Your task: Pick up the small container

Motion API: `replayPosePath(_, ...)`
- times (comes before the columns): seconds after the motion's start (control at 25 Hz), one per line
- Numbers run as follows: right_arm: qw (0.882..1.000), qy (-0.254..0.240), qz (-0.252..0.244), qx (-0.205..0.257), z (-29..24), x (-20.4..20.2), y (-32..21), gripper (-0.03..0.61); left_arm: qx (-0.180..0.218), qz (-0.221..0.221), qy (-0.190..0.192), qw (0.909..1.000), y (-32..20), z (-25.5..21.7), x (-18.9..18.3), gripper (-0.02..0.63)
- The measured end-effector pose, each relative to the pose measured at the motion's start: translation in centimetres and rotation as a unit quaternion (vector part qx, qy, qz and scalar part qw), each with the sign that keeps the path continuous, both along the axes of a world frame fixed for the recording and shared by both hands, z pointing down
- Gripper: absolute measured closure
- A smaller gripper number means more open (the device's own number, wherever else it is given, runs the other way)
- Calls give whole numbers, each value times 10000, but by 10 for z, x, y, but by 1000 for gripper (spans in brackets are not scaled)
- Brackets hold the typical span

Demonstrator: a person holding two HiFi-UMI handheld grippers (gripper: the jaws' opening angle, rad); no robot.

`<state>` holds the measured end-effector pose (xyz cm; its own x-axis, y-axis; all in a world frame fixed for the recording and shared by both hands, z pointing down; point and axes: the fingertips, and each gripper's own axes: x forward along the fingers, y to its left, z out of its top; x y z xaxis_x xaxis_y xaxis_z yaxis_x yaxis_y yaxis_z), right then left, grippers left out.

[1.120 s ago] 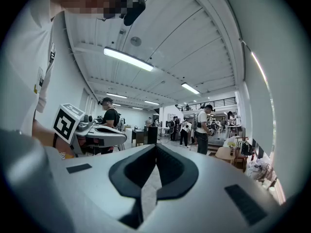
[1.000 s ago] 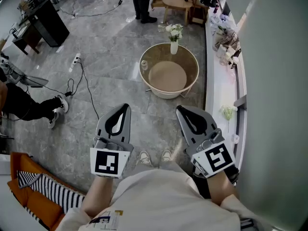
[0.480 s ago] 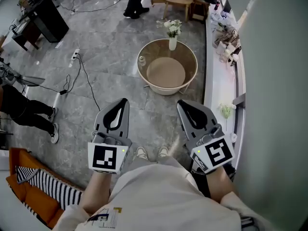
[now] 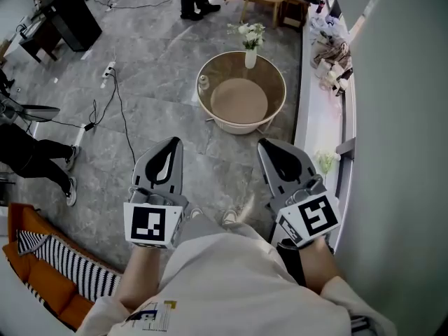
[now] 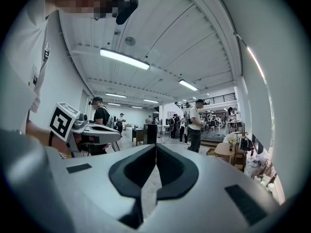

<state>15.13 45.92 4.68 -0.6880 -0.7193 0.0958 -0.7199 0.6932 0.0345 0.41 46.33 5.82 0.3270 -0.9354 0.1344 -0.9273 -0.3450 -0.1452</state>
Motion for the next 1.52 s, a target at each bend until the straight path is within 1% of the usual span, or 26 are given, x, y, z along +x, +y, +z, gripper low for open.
replayPosePath(0.2,10000,93,-19,27,7,8,-9,571,8,1,-32,10000,-4,3,9,606)
replayPosePath(0.44,9998,164,-52,-42,20,9,-24,571,18,-52,-13,10000,-18,8,8,606)
replayPosePath(0.56,9998,176,-31,-59,26,10,-36,571,-6,-4,-118,9999,-29,17,6,606)
replayPosePath(0.8,9995,290,43,-63,40,2,-64,571,-54,-11,-40,10000,-61,34,-6,606)
replayPosePath(0.92,9995,281,121,-93,43,0,-83,571,-65,39,-106,9999,-81,39,-12,606)
replayPosePath(1.08,9993,251,218,-170,49,-7,-110,571,-98,73,-98,9999,-109,45,-22,606)
replayPosePath(1.52,9989,229,302,-285,54,-45,-201,571,-78,220,-143,9996,-207,40,-57,606)
